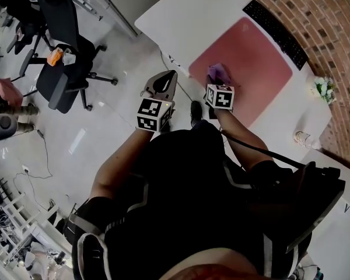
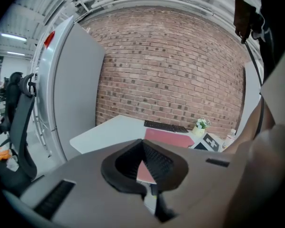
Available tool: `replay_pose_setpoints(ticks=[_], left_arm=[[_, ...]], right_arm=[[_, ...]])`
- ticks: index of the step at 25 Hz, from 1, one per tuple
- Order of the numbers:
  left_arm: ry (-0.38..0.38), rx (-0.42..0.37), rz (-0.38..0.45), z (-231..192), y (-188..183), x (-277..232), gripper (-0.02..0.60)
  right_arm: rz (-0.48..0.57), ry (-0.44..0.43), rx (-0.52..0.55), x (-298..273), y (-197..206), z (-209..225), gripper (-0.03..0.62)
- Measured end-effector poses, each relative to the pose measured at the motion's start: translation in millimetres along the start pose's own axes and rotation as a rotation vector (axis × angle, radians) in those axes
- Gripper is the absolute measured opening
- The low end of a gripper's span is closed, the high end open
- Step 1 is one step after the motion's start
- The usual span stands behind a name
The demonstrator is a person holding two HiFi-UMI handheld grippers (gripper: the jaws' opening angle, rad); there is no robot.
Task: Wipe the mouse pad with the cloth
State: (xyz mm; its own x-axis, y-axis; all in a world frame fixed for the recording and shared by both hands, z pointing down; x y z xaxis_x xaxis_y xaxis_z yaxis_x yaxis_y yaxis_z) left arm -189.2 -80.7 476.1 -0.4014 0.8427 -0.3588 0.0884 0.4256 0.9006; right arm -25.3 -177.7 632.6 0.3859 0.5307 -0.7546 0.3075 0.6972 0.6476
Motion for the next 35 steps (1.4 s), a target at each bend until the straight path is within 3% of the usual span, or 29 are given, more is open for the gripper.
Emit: replay_pose_setpoints(ticks=[16,23,30,35], left_arm=[[-0.089,-0.004,-0.004,-15,-7,17,0.003],[-0.109,0.008,0.004,-24,-10,33,0.003],[-0.019,-0.002,0.021,-24,-16,17,0.003],[0.106,-0.031,0.037,-13,-29,-13,0.003]], right_arm=[[-0.014,-0.105,0.096,-29,-26,-38,0.063],[-0.001,-0.172,0.059,-35,-42,-61,0.063],[0.117,-0.190,-0.103,-5,-76,-40,0.063],[0.259,-0.106,-0.256,52,-89,17,0.063]])
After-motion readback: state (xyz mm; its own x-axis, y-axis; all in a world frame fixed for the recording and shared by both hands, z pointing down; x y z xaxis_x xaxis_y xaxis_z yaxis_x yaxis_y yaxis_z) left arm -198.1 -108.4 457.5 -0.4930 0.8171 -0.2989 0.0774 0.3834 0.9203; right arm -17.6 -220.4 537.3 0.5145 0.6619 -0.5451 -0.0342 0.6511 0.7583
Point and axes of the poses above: the fingertips, and each gripper's own axes: x backward along the fingers, z to its right, y out of its underside, the point moved 6 cm from there along x, backward along the fingers, and after that the axes turned 11 degrees about y, right-handed, at the moved point
